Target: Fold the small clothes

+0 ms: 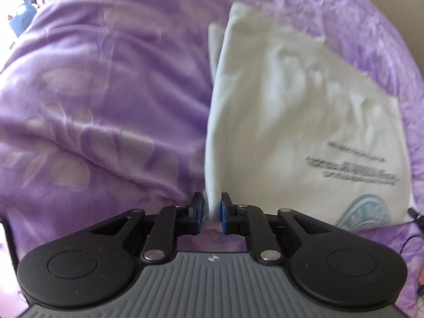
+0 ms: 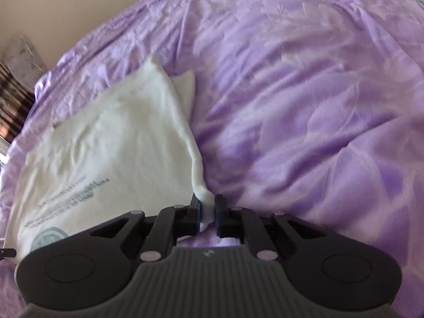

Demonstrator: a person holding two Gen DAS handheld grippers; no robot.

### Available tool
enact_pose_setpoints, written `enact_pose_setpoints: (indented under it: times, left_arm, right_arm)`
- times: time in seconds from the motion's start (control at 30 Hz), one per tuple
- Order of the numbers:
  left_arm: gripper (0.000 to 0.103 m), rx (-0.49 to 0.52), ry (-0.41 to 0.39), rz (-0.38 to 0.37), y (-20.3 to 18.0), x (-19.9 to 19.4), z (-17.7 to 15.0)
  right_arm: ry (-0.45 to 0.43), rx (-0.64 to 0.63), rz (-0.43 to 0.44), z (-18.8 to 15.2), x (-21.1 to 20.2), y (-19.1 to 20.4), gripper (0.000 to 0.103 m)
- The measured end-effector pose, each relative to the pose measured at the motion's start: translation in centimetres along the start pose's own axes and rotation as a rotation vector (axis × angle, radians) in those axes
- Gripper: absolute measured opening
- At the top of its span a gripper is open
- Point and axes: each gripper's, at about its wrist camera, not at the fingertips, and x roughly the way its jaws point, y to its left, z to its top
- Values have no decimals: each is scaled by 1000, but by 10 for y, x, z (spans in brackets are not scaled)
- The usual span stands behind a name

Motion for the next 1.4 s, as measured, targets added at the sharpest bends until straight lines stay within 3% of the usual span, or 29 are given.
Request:
enact_pose_setpoints:
  times: [0.13,0.23,0.27,0.37,0.47,0.57,0.73,0.8,0.97,1.2,1.3,1.4]
  left_arm:
    - [30,54,33,36,-5,1,3]
    - [34,133,62,142,-17,-6,3]
    - [36,164,54,167,-19,-10,2]
    - [38,245,15,253,-32,-24,6]
    - [38,307,-87,318,-48,-41,17]
    - [38,317,-165,245,-67,-52,30]
    - [38,374,-226,82,-117,-39,43]
    - [38,397,-226,42,-138,-27,45]
    - [38,463,-228,-30,-179,12,56]
    - [34,516,-221,-70,-227,69,87]
    - [31,512,-216,-74,-240,93,105]
    - [30,495,-238,-70,-249,109,121]
  right_arm:
    - [9,-42,-29,0,2,5,3]
    - [16,-53,-43,2,-2,8,8]
    - [16,-59,-50,4,-7,9,8]
    - [2,-106,-71,13,-21,17,23]
    - [-29,-165,-40,28,-34,24,36]
    - [-50,-160,35,49,-35,25,43]
    - [-8,-9,210,83,5,14,47]
    - [-12,31,241,93,24,11,51]
    - [11,107,278,102,70,-1,51]
    - [18,141,385,111,111,-12,29]
    - [9,144,427,114,120,-12,27]
    - [6,148,453,116,126,-13,17]
